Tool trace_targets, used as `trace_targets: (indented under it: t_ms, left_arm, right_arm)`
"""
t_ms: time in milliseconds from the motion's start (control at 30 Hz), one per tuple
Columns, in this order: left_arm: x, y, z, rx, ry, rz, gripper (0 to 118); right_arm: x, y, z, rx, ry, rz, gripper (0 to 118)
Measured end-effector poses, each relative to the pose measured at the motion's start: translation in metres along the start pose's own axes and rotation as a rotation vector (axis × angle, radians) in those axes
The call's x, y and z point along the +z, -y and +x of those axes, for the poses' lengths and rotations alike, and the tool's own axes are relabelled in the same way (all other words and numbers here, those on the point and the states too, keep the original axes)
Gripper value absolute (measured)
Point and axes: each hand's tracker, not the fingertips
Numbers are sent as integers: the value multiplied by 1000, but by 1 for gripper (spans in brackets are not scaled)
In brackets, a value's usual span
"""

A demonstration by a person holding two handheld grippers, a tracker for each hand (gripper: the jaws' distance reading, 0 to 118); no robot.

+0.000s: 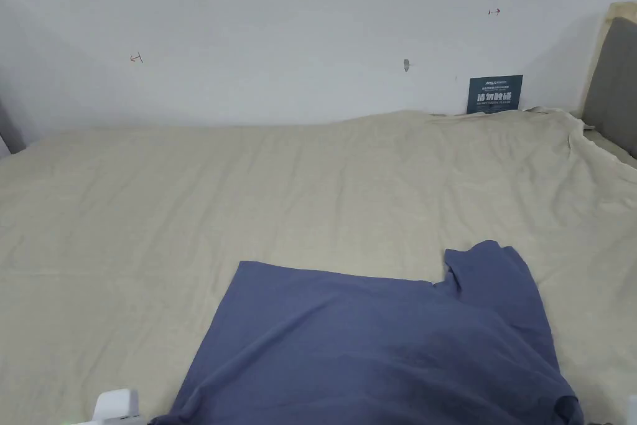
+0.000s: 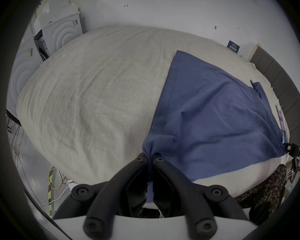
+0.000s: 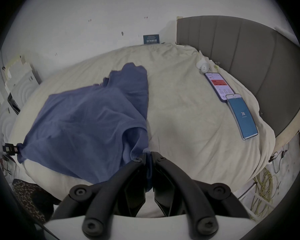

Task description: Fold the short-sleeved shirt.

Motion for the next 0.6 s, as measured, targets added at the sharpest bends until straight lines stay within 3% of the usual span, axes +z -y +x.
trace_targets:
  t_ms: [233,367,467,533,567,600]
  left_arm:
    - [-32,3,22,-10,-80,-66,2]
    - [-30,7,22,-31,-88,-66,3]
    - [-26,6,22,-7,-83,-66,18]
    - [-20,2,23,2,-81,-64,21]
    - [-13,0,25,-1,-75,-63,29]
    - [-8,-2,26,1,-67,-56,57]
  right_arm:
    - [-36,5,-29,57,66,-175,3]
    - [-30,-1,-34,70,77,-167,3]
    - [-23,-3,-32,63,64,-172,7]
    - [-14,-6,-29,43,50,-169,11]
    - [-8,-9,-30,47,55,-167,19]
    - [0,-12,-30,60,56,-142,45]
